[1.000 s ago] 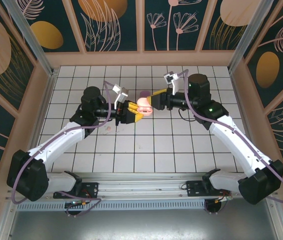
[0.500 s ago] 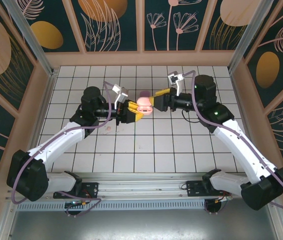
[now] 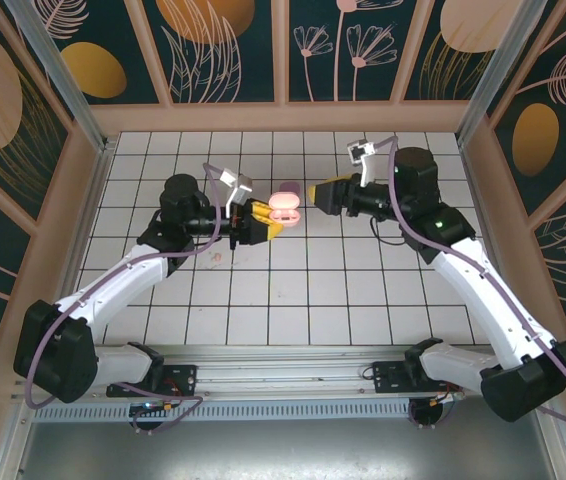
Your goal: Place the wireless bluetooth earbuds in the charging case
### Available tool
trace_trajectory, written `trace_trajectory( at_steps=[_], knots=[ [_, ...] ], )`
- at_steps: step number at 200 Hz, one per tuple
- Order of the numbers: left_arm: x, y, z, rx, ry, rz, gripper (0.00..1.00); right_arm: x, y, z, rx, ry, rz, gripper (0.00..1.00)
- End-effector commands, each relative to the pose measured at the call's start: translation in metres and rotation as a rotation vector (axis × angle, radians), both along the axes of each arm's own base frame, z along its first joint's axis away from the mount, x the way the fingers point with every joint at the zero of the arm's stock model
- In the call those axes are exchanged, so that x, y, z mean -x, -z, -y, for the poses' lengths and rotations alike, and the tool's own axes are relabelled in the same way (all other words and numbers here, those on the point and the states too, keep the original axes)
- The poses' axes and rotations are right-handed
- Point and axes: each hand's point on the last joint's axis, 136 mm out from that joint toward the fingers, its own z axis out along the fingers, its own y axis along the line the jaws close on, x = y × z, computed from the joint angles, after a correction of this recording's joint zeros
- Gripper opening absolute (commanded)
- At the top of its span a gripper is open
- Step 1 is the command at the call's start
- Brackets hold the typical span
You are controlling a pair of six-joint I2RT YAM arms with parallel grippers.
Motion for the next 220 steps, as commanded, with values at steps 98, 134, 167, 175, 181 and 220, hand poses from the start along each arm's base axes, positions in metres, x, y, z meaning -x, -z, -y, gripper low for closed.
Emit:
trace_trajectory(
  at_steps=[98,134,167,175,181,220],
  knots=[
    [-0.003,0.052,-0.066,-0.083,-0.257,-0.106,0.2,-0.065,0.164,-0.05,0.106,0.116,-0.523,0.47],
    [0.005,0.05,-0.079,-0.115,-0.334,-0.1,0.2,-0.059,0.21,-0.098,0.139,0.033,-0.643,0.43],
    [0.012,0.038,-0.088,-0.131,-0.386,-0.069,0.2,-0.048,0.239,-0.138,0.148,-0.007,-0.72,0.38],
    [0.011,0.034,-0.091,-0.132,-0.405,-0.066,0.19,-0.044,0.246,-0.147,0.157,-0.008,-0.738,0.36],
    [0.011,0.03,-0.092,-0.131,-0.416,-0.063,0.19,-0.04,0.251,-0.153,0.162,-0.012,-0.75,0.36],
    [0.016,-0.001,-0.094,-0.091,-0.426,-0.017,0.2,-0.027,0.276,-0.183,0.199,0.005,-0.796,0.34]
  ],
)
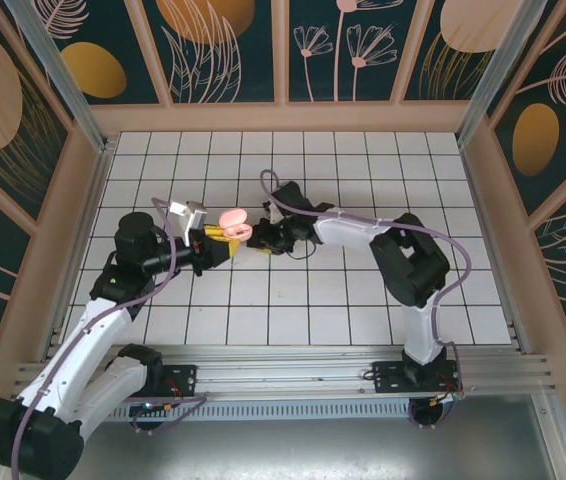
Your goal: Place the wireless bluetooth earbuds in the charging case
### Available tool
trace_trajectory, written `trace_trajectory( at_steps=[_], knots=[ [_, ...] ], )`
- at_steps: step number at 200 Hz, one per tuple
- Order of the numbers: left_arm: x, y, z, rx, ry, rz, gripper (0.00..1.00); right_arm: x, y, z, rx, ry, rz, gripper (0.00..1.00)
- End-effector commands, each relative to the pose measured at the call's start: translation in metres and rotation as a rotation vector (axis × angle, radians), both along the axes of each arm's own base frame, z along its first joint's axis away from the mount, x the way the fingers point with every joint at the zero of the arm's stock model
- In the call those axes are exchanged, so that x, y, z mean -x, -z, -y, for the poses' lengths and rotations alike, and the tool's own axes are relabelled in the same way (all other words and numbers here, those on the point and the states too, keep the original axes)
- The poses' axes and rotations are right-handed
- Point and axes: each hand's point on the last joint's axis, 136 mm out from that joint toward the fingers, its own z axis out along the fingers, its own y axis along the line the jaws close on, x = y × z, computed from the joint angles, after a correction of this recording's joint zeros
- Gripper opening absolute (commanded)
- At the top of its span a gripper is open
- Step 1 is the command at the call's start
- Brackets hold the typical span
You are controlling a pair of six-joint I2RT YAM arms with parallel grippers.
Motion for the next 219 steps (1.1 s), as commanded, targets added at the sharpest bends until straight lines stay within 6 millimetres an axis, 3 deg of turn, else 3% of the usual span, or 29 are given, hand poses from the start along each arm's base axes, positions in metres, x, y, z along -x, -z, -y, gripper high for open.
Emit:
trace_trajectory(
  at_steps=[1,65,134,166,219],
  knots=[
    [0.0,-0.029,-0.004,0.01,-0.025,0.059,0.2,-0.005,-0.005,-0.023,-0.017,0.036,0.002,0.34],
    [0.002,-0.063,-0.009,0.042,-0.057,0.11,0.2,-0.003,0.005,-0.047,-0.008,0.112,0.008,0.3],
    [0.011,-0.064,-0.011,0.057,-0.055,0.135,0.2,-0.004,0.028,-0.08,0.034,0.084,0.003,0.35],
    [0.015,-0.055,-0.011,0.049,-0.048,0.126,0.2,-0.007,0.04,-0.084,0.072,0.086,-0.001,0.35],
    [0.023,-0.056,-0.014,0.038,-0.046,0.15,0.21,-0.004,0.055,-0.087,0.184,0.055,0.009,0.35]
  ],
)
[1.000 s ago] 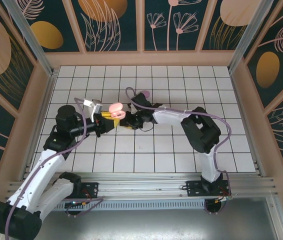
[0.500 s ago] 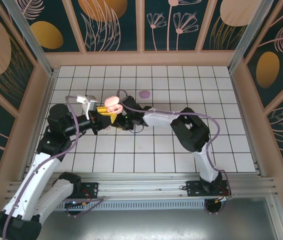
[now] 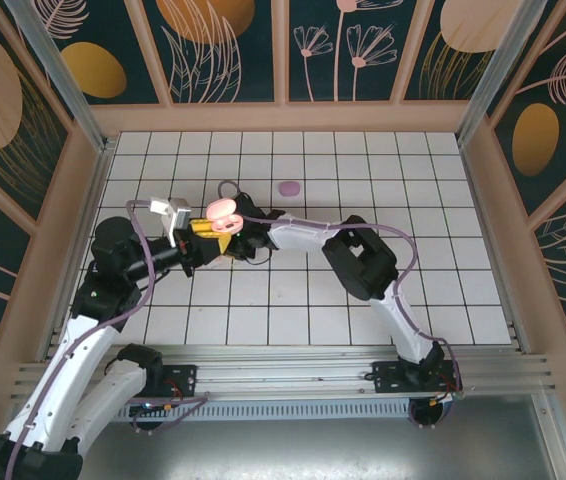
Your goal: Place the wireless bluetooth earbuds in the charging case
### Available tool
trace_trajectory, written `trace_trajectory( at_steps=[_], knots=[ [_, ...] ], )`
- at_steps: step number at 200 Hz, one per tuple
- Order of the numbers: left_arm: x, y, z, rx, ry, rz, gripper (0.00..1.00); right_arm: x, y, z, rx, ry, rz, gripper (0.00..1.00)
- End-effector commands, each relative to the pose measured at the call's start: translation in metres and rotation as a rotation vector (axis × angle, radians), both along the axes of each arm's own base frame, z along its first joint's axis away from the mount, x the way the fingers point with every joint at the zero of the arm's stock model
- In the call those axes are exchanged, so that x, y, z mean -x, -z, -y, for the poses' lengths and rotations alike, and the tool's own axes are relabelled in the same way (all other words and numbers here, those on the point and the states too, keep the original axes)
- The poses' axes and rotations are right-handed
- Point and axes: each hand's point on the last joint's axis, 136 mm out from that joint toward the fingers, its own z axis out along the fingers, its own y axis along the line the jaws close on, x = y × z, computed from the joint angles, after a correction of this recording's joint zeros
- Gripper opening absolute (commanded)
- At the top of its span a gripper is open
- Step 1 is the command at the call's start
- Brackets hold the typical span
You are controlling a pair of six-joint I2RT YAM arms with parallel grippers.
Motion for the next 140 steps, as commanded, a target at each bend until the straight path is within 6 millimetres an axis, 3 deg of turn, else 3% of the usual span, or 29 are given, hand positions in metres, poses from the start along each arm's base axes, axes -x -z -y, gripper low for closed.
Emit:
trace_trajectory(
  at_steps=[1,46,87,140],
  knots=[
    [0.005,-0.003,-0.003,-0.004,0.001,0.028,0.21,0.008,0.013,0.001,0.098,-0.03,0.006,0.35],
    [0.009,-0.006,-0.002,0.005,0.012,0.029,0.21,0.012,0.03,0.006,0.221,-0.057,0.019,0.33],
    [0.013,-0.01,-0.004,0.006,0.013,0.043,0.21,0.017,0.032,0.007,0.276,-0.082,0.041,0.25],
    [0.012,-0.009,-0.005,0.005,0.0,0.039,0.21,0.023,0.035,0.0,0.28,-0.116,0.036,0.25]
  ],
)
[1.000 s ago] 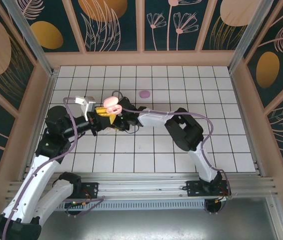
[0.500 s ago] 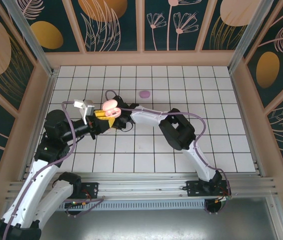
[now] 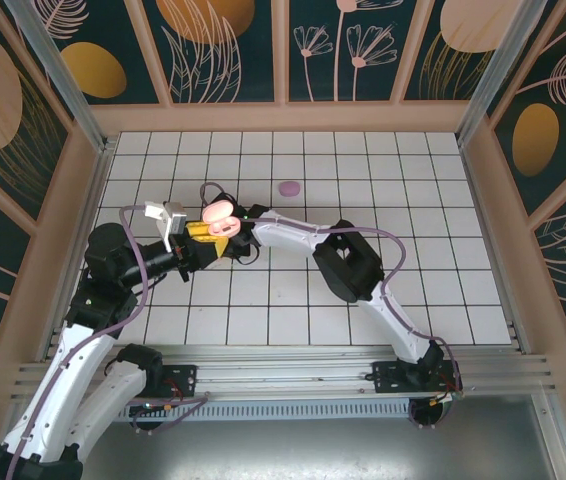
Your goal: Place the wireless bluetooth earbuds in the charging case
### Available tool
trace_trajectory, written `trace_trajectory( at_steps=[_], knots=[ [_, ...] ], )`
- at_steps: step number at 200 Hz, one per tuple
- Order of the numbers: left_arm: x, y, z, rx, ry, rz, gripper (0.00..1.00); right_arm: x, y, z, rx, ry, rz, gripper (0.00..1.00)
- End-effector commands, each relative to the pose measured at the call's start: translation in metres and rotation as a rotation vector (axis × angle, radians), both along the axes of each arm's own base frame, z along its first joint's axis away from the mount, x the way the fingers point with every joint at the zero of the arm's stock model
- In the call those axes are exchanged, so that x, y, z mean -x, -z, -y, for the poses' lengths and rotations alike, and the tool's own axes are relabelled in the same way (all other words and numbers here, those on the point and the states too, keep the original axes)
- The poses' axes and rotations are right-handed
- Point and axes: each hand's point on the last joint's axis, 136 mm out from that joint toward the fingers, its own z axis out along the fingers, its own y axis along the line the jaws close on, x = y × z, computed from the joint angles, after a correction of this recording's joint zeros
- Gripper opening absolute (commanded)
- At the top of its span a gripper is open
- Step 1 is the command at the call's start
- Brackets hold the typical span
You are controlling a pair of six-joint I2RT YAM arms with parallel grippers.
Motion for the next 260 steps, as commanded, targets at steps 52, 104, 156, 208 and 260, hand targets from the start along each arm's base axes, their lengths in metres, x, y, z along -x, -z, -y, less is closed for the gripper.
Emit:
trace_trajectory(
  at_steps=[52,104,156,208,260],
  knots=[
    [0.0,-0.005,-0.003,-0.013,-0.016,0.007,0.21,0.012,-0.003,0.006,0.053,-0.039,-0.012,0.31],
    [0.0,-0.01,-0.003,-0.003,-0.018,0.014,0.21,0.009,-0.039,0.004,-0.043,0.046,0.005,0.35],
    [0.001,-0.013,-0.001,-0.002,0.0,0.019,0.21,0.019,-0.035,0.002,-0.021,0.122,0.012,0.38],
    [0.003,-0.015,-0.002,-0.002,0.001,0.029,0.21,0.023,-0.023,0.004,0.007,0.144,-0.014,0.38],
    [0.005,-0.015,-0.003,-0.003,-0.002,0.034,0.21,0.019,-0.014,0.003,0.015,0.154,-0.022,0.38]
  ],
)
